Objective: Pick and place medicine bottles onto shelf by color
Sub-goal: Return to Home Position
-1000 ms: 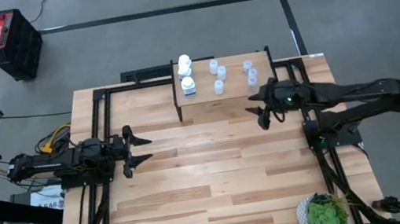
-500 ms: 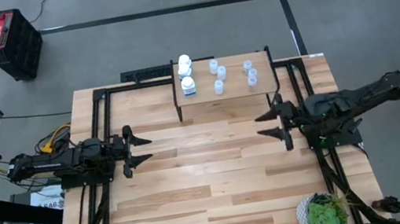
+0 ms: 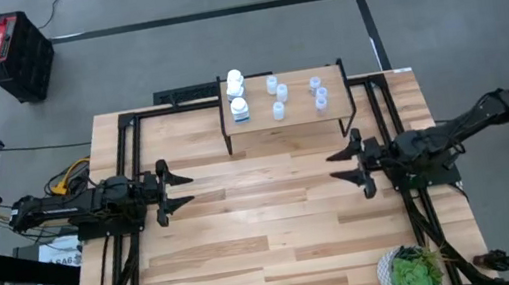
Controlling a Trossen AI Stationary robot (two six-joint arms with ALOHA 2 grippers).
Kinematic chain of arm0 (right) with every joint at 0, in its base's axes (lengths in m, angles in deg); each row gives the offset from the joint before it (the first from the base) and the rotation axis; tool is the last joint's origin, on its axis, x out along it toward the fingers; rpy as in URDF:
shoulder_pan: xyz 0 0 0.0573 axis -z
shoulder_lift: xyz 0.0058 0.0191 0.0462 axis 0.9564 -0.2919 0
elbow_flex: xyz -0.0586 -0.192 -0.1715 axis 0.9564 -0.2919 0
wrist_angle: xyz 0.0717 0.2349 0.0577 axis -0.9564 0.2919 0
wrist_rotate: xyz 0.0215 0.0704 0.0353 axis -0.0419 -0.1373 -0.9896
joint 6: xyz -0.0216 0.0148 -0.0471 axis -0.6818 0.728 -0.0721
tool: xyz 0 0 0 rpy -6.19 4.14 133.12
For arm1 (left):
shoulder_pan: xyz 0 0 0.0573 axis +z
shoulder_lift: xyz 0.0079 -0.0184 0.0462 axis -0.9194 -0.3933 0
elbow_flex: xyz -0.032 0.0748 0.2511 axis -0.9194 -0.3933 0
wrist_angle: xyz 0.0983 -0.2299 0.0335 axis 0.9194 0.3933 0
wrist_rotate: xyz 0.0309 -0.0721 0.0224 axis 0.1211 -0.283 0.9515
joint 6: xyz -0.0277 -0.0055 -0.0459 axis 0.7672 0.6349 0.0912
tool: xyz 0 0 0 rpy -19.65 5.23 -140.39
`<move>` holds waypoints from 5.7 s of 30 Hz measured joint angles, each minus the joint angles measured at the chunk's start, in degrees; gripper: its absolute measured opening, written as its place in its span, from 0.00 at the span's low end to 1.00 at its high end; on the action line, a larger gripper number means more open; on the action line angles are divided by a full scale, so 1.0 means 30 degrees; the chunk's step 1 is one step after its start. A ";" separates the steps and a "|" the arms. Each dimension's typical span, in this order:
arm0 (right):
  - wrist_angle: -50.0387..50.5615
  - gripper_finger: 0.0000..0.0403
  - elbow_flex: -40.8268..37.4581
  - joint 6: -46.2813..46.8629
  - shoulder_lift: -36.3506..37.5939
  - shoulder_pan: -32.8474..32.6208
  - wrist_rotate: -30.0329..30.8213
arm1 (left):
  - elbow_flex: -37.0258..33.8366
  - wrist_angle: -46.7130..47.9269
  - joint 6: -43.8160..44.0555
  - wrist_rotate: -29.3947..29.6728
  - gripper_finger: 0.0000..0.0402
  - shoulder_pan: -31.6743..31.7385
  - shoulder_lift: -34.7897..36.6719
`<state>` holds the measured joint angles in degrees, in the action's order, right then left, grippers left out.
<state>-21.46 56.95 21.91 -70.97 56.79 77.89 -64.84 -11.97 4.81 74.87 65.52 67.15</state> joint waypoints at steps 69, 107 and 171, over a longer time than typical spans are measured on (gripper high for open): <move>0.0994 0.57 -0.5120 -0.0512 0.7056 0.3884 -0.1840 | 0.0000 0.0002 0.0001 -0.0001 0.59 -0.0003 0.0006; 0.3865 0.57 -0.5039 0.0643 0.8399 0.3836 -0.1571 | 0.0000 -0.0057 -0.2485 0.0398 0.59 0.0002 0.0007; 0.3865 0.57 -0.5068 0.0665 0.8392 0.3829 -0.1563 | -0.0097 -0.0208 -0.2208 -0.0459 0.59 -0.0032 0.1508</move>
<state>-9.87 41.74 23.91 -45.79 68.27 73.20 -65.13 -12.59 -1.82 73.50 65.43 71.68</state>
